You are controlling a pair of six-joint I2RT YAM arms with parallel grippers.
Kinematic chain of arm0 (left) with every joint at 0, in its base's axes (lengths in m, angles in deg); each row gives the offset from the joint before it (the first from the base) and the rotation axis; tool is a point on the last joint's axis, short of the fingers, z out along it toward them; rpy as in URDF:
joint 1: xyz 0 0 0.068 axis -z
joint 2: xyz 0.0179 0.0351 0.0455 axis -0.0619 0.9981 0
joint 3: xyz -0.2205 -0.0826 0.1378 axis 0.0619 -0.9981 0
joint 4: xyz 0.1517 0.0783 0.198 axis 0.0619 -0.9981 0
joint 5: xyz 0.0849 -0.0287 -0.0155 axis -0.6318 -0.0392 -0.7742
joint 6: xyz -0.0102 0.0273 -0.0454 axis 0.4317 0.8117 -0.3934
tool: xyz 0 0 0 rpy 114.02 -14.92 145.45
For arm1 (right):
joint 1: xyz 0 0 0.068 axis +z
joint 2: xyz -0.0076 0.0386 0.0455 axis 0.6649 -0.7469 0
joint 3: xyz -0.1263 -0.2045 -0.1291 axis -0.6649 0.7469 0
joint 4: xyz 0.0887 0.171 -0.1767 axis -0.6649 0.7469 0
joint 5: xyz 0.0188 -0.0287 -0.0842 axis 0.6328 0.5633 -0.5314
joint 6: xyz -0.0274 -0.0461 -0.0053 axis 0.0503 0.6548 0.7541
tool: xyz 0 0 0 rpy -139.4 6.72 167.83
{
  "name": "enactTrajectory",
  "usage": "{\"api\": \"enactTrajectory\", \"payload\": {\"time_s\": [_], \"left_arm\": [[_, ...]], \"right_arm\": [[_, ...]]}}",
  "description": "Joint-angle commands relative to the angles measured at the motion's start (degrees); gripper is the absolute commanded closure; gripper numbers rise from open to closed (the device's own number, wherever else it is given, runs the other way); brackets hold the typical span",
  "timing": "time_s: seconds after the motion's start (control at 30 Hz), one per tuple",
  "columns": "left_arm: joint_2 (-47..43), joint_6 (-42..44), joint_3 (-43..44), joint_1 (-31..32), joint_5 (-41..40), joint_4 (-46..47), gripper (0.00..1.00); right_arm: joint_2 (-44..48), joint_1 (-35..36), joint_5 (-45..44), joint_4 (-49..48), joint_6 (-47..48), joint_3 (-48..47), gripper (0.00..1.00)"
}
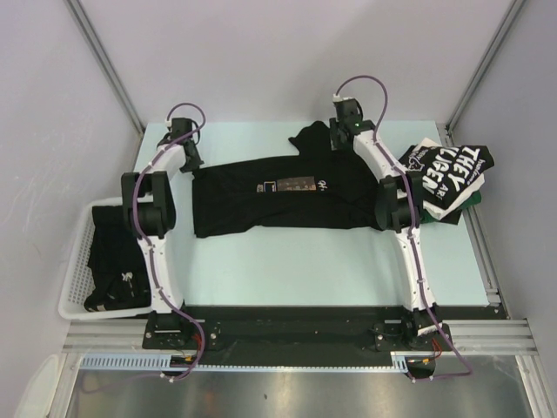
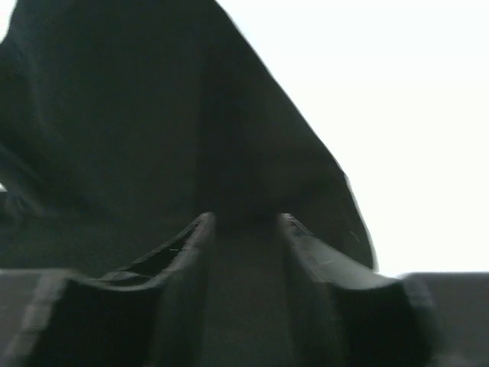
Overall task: Fold and stack the t-shirts
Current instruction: Fold the flattened tshirt in 1/3 of the way
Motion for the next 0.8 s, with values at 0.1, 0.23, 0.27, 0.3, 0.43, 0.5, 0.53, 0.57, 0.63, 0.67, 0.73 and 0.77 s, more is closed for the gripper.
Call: {"api": "enactTrajectory", "payload": {"time_s": [0.1,0.23,0.27,0.3,0.43,0.5,0.53,0.57,0.63,0.67,0.73,0.77], "left_arm": [[-11.29,3.32,-4.56,0.55,1.13,-0.17,1.00],[-12.09,5.08,-4.83,1.08,3.16,-1.13,1.00],[-12.17,5.43,-4.74,1.17,3.51,-1.66,1.00],[-12.35,5.87,-4.65,1.17,3.77,-1.92,1.00],[-12.44,6.58,-5.00,1.08,3.34,-2.72,1.00],[-12.18,6.75,-5.09,1.17,3.07,-2.37,1.00],[-11.30,6.75,-4.65,1.17,2.64,-2.54,1.00],[-10.77,6.75,-4.21,1.17,2.54,-2.80,1.00],[-8.85,6.58,-2.37,1.17,1.93,-3.33,1.00],[-8.31,6.49,-1.76,1.08,1.84,-3.77,1.00],[-7.00,6.49,0.35,1.17,1.75,-4.21,1.00],[-6.03,6.49,1.06,1.17,1.84,-4.65,1.00]], "right_arm": [[-4.64,-0.23,5.73,-15.52,0.79,-5.08,0.48],[-5.26,-1.29,6.08,-16.24,1.14,-5.61,0.47],[-4.83,-1.55,6.08,-15.89,1.49,-5.53,0.47],[-4.56,-1.81,5.21,-14.93,1.84,-5.18,0.47],[-0.96,-2.52,2.31,-14.30,5.26,0.09,0.46],[1.05,-2.87,0.56,-14.21,7.46,4.04,0.46],[1.76,-3.04,-0.41,-14.13,7.90,5.19,0.45],[2.38,-3.57,-0.95,-13.86,8.52,6.85,0.45],[4.14,-4.01,-1.39,-13.95,8.70,8.70,0.44],[4.58,-4.53,-1.74,-14.04,8.79,9.41,0.44],[5.46,-4.98,-2.62,-13.86,9.23,10.82,0.43],[5.81,-5.50,-2.79,-13.77,9.57,11.34,0.43]]}}
